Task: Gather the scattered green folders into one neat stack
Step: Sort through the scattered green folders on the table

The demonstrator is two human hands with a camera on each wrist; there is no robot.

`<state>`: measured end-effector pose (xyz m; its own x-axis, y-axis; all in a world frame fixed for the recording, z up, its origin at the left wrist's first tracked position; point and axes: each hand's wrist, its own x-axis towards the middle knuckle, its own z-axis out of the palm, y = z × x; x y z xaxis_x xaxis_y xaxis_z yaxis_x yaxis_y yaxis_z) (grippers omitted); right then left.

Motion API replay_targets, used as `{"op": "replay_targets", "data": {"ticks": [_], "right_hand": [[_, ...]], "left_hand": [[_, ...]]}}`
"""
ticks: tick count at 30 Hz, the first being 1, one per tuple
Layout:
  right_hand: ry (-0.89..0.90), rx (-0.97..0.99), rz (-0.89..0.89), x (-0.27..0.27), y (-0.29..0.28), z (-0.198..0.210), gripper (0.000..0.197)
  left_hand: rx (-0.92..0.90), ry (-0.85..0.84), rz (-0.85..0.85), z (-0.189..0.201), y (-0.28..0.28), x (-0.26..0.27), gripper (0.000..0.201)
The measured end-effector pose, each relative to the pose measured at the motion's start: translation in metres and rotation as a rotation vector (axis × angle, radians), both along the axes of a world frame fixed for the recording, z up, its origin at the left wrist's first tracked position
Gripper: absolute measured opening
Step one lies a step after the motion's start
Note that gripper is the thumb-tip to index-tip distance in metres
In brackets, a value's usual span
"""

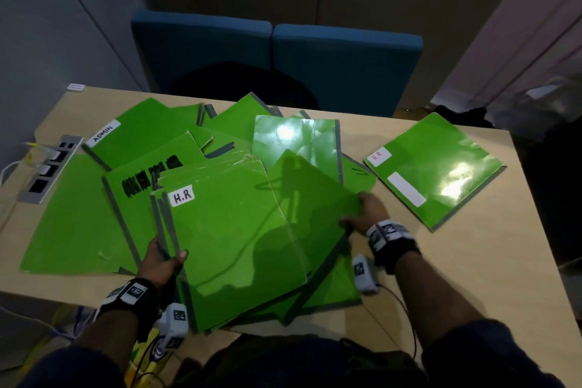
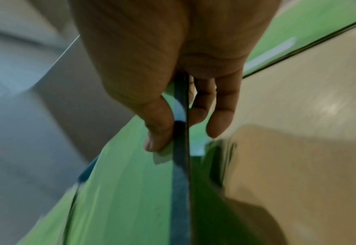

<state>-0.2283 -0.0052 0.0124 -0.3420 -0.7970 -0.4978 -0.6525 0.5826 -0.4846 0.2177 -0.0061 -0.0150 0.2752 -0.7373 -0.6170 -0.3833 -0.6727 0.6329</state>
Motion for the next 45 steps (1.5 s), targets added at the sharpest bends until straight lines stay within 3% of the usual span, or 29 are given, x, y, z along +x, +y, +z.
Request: {"op": "replay_targets", "data": {"ticks": [5, 8, 12, 14, 17, 21, 22, 25, 26, 28, 30, 33, 35, 39, 45], "right_hand": [[-0.008, -0.180, -0.440, -0.087, 0.008, 0.011, 0.083], [-0.035, -0.167, -0.639, -0.131, 0.025, 0.005, 0.093], [0.199, 0.095, -0.454, -0.155, 0.048, -0.011, 0.094], [0.261, 0.144, -0.282, -0.147, 0.060, -0.024, 0.099], [0.383, 0.190, -0.042, -0.132, 0.077, -0.030, 0.089], [0.534, 0.308, 0.071, -0.123, 0.082, -0.011, 0.113], [0.545, 0.344, 0.101, -0.119, 0.084, -0.007, 0.112], [0.546, 0.355, 0.184, -0.102, 0.102, 0.002, 0.060], [0.549, 0.350, 0.186, -0.096, 0.104, 0.003, 0.053], [0.620, 0.340, 0.156, -0.088, 0.095, 0.006, 0.058], [0.676, 0.305, 0.128, -0.087, 0.079, 0.000, 0.082], [0.487, 0.184, 0.258, -0.091, 0.068, -0.021, 0.102], [0.370, 0.213, 0.225, -0.095, 0.069, -0.028, 0.109], [0.357, 0.171, 0.197, -0.099, 0.068, -0.030, 0.120], [0.302, 0.124, -0.256, -0.099, 0.065, -0.026, 0.117]], "left_hand": [[0.005, -0.048, -0.029, -0.001, -0.001, -0.001, 0.075], [0.011, -0.061, -0.038, 0.000, -0.001, 0.000, 0.075], [0.001, -0.093, -0.044, 0.005, 0.000, -0.006, 0.073], [-0.014, -0.101, -0.053, 0.005, 0.000, -0.007, 0.072], [-0.022, -0.100, -0.064, 0.005, 0.000, -0.006, 0.066], [-0.020, -0.126, -0.041, 0.005, 0.002, -0.007, 0.067], [-0.023, -0.123, -0.042, 0.006, 0.003, -0.008, 0.067], [-0.029, -0.091, -0.064, 0.008, 0.002, -0.010, 0.064], [-0.038, -0.081, -0.064, 0.010, 0.002, -0.011, 0.062], [-0.048, -0.075, -0.052, 0.011, 0.002, -0.011, 0.060], [-0.052, -0.072, -0.041, 0.013, 0.004, -0.013, 0.061], [-0.048, -0.075, -0.039, 0.016, 0.004, -0.015, 0.061], [-0.050, -0.072, -0.038, 0.017, 0.004, -0.016, 0.062], [-0.049, -0.070, -0.026, 0.021, 0.005, -0.019, 0.059], [-0.060, -0.091, -0.040, 0.021, 0.004, -0.020, 0.057]]}}
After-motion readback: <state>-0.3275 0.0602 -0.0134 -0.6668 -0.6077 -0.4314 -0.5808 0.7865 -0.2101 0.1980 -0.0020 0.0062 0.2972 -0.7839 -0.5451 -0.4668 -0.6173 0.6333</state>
